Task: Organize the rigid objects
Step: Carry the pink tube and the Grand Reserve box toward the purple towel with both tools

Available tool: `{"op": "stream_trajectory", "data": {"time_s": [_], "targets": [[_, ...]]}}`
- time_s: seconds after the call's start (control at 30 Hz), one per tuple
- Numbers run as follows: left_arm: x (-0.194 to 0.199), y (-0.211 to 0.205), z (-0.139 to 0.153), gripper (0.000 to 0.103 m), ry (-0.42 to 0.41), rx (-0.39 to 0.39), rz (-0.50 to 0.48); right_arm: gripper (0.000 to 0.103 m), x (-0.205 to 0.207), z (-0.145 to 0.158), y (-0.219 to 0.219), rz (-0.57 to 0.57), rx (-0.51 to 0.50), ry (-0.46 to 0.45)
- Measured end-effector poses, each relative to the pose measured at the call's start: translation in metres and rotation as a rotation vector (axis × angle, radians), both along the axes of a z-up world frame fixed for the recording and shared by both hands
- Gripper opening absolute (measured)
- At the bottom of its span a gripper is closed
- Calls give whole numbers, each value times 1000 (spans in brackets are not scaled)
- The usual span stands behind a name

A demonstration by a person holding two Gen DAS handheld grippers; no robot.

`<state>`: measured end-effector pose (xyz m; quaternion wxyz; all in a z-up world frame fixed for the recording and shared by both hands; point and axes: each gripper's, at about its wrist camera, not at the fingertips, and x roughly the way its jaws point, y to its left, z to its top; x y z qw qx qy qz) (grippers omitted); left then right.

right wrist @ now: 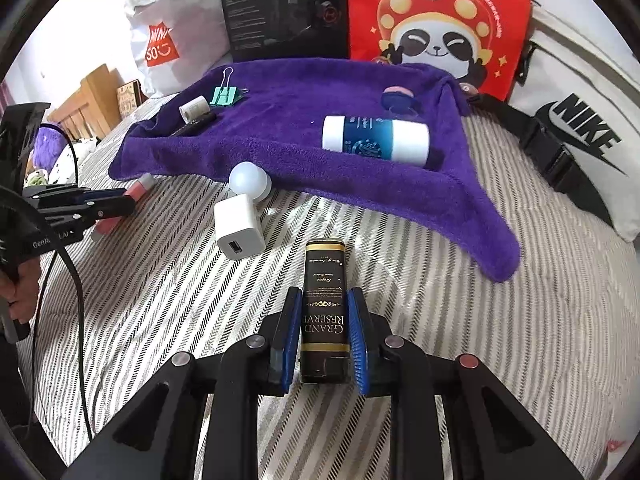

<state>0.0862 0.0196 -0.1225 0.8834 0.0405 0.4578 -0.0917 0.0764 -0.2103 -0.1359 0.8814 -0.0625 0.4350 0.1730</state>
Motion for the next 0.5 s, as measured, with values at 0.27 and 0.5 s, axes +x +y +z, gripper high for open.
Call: {"op": "stream_trajectory", "data": {"time_s": [0.27,0.5], "targets": [[-1,17,14,16,2,-67,13,23,-2,18,-2,17,-8,-22],[3,22,30,16,-19,-67,15,23,8,41,0,45,21,-49]]}}
